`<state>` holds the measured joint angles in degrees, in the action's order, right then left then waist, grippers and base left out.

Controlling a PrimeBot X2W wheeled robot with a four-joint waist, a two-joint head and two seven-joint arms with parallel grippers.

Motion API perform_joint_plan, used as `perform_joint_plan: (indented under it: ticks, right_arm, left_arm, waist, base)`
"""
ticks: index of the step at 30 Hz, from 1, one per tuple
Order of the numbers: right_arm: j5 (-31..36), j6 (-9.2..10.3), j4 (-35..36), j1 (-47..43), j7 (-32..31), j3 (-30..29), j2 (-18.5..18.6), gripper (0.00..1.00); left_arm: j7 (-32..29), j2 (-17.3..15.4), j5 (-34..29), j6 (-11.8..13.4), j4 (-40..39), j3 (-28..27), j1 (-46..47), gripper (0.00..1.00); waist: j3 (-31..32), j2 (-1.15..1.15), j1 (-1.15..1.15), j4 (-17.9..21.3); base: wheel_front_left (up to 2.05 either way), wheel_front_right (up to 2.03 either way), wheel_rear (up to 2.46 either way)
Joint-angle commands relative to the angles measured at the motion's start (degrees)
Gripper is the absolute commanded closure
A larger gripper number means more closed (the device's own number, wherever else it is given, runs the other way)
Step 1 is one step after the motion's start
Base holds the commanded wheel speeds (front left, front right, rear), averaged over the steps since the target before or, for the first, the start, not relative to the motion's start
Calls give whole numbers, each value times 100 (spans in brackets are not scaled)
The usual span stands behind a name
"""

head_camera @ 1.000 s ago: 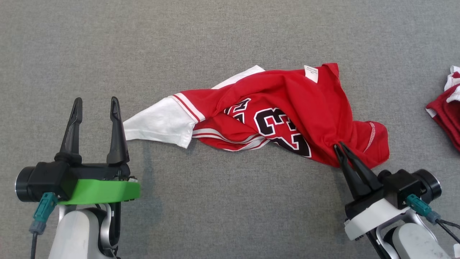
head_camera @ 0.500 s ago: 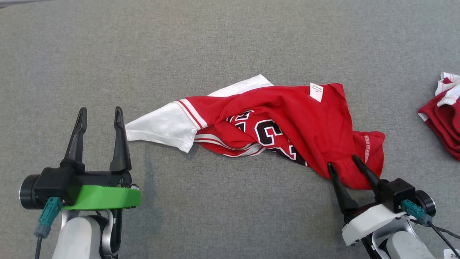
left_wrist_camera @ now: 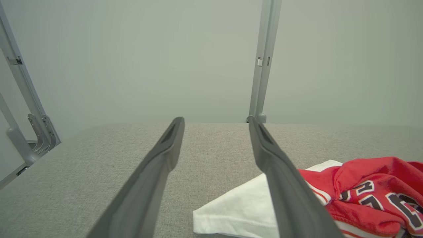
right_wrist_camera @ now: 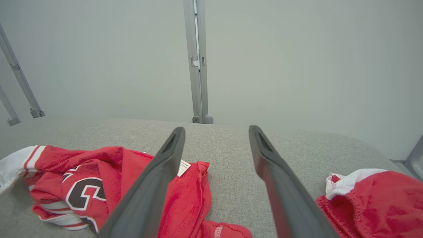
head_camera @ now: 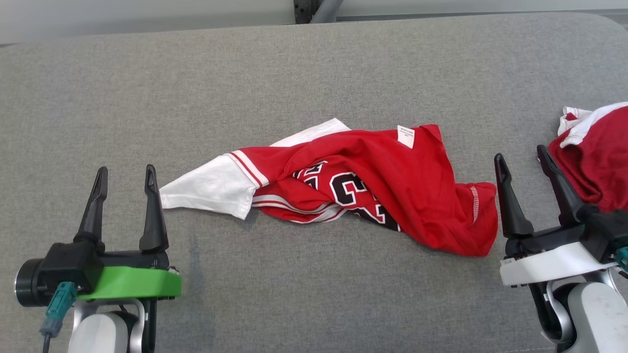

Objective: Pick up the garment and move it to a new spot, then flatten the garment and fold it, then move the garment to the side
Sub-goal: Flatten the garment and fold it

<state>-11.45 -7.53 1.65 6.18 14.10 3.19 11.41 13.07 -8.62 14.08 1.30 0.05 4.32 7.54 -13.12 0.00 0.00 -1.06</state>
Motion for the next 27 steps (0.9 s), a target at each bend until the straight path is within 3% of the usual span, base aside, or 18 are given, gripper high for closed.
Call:
perform_joint_plan:
  ticks: [1, 20, 27]
  right_arm:
    - [25, 8, 87, 7, -55, -79, -10, 0]
    - [-120, 7, 331, -141, -242, -251, -186, 0]
    - [-202, 8, 301, 6, -268, -163, -157, 0]
  left_arm:
    - [-39, -73, 2, 32, -35, -4, -96, 0]
    - [-204, -145, 117, 77, -159, 54, -239, 0]
    - [-701, -175, 430, -210, 240, 189, 119, 0]
  waist:
    - [91, 0, 0, 74]
    - [113, 0, 0, 75]
    - [-86, 0, 0, 78]
  base:
    - [0, 0, 0]
    - [0, 0, 0]
    - [0, 0, 0]
